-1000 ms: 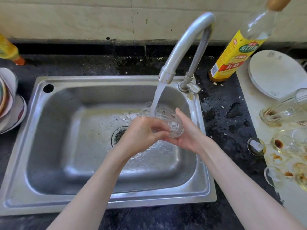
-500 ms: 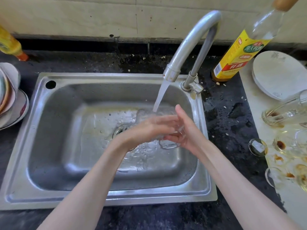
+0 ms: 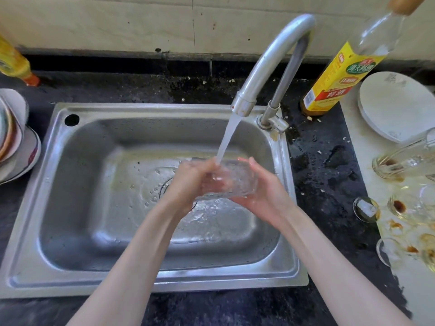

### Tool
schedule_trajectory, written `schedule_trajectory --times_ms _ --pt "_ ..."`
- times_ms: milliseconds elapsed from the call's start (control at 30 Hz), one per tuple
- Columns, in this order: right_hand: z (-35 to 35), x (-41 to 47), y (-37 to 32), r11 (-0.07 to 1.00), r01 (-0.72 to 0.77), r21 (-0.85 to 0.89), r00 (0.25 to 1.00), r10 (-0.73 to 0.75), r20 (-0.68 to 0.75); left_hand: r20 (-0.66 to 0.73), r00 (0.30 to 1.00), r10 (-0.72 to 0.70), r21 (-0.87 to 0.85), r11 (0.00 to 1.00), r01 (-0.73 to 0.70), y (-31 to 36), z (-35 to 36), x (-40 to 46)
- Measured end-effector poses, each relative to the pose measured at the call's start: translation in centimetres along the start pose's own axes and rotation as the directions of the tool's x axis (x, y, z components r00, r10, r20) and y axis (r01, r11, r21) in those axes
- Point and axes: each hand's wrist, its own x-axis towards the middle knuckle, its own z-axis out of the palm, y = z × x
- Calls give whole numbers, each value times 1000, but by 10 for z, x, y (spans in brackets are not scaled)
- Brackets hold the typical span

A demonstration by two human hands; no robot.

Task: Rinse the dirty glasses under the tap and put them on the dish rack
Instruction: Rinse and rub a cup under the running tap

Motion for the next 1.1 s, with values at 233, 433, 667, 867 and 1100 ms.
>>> schedule_trajectory --times_ms 233,433,667,867,1100 --pt "-8 -2 4 990 122 -74 992 -118 52 298 934 -195 -322 901 291 10 -6 2" --pt "-12 -2 6 990 106 -88 981 -119 -155 448 890 -84 -14 995 101 10 6 2" --pt "-10 1 -3 983 -150 -103 959 119 -256 547 827 -127 779 439 -448 5 22 -6" --pt "-15 7 2 996 -92 -2 939 86 -332 366 925 108 881 280 -381 -3 21 -5" --pt "-9 10 4 995 -100 16 935 99 -340 415 908 67 849 330 -412 -1 18 -1"
